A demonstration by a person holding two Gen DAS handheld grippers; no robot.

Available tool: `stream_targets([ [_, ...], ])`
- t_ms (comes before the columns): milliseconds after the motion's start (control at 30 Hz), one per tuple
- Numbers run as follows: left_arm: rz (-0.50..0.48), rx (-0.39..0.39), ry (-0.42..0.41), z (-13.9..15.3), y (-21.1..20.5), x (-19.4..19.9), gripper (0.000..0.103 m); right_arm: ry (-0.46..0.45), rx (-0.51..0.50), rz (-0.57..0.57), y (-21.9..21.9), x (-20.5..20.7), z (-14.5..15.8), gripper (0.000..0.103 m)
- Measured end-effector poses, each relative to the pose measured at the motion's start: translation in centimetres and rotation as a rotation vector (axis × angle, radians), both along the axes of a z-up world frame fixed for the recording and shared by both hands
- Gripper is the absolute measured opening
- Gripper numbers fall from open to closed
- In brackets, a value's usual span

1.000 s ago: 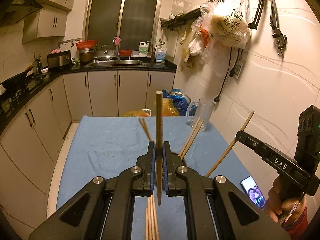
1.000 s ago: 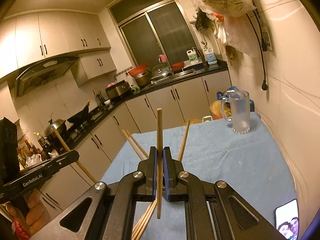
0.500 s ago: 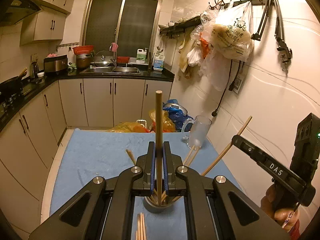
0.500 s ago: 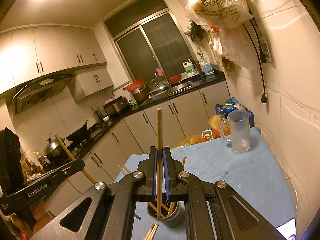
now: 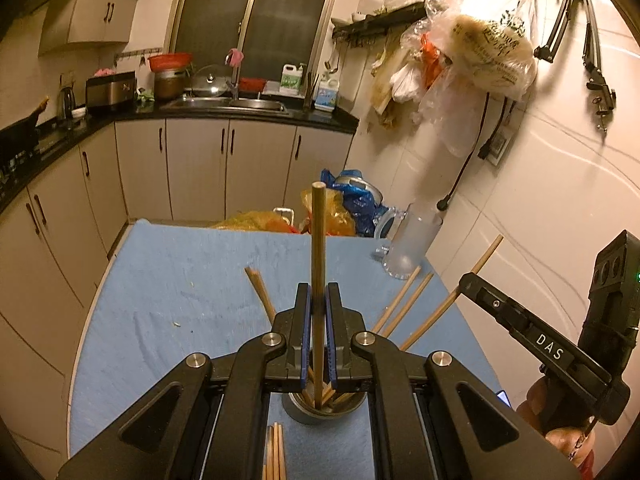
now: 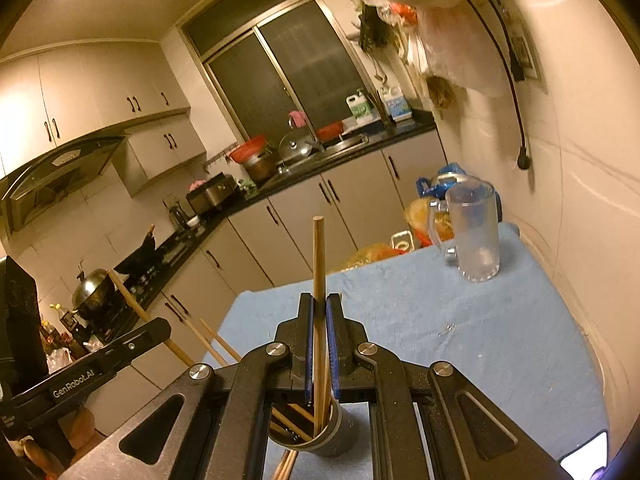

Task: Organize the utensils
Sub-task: 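Lower the chopstick into the grey cup and open the left gripper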

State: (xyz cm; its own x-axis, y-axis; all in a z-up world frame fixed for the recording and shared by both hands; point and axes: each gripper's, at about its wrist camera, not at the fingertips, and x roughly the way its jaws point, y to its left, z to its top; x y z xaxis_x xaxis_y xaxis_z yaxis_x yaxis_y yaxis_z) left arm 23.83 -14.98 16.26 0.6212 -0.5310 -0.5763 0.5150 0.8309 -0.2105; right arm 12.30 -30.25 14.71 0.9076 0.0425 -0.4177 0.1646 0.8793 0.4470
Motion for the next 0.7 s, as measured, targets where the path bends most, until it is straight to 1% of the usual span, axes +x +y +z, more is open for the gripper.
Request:
stream_targets([
  [267, -0.011, 0.026, 0.036, -2.4, -0.2, 0.2, 0.006, 0.052, 0.003, 0.022, 0.8, 1.1, -2.3, 0.007],
  [400, -0.014, 0.035, 0.044, -3.0, -0.3, 0.2, 0.006, 0.08, -0.003, 0.03, 1.3, 1.6, -3.3, 0.007],
  [700, -0.01, 0.048, 0.059, -3.6, -0.1, 0.4, 0.006, 0.111, -0.017, 0.026, 1.5, 2.3, -4.5, 0.007],
])
